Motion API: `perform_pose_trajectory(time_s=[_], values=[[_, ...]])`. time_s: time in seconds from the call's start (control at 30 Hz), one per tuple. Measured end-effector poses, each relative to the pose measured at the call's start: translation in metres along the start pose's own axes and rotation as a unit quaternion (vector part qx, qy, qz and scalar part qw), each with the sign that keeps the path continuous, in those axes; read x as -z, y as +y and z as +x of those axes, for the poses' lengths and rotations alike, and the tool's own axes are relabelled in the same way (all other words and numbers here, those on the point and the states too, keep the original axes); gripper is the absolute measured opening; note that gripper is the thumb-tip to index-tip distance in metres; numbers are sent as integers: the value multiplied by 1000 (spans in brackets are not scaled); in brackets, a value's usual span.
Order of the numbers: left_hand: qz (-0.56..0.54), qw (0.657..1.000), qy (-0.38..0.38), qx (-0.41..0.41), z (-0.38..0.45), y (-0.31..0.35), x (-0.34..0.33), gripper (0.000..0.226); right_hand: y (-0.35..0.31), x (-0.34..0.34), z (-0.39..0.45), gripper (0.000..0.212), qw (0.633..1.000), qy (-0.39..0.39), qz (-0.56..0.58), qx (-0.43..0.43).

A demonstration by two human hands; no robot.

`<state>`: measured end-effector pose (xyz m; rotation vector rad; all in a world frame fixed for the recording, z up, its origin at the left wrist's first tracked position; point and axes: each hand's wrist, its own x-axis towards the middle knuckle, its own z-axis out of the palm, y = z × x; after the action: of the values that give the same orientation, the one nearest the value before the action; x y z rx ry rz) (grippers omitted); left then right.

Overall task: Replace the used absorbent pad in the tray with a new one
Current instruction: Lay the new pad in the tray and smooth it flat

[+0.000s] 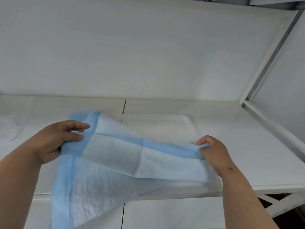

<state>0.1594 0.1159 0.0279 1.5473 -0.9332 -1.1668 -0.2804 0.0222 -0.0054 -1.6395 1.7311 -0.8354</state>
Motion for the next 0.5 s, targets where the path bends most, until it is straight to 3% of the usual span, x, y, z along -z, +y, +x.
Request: perform_pose_trajectory(time_s=[0.2,0.37,0.5], values=[[22,1000,18,5,0,-17,19,55,11,-10,0,31,999,-13,-48,-14],[177,982,43,44,-1,-36,18,51,17,-16,6,35,996,-14,-81,-22],[282,953,109,28,-1,-39,16,54,18,-21,6,39,993,2,-111,-28]])
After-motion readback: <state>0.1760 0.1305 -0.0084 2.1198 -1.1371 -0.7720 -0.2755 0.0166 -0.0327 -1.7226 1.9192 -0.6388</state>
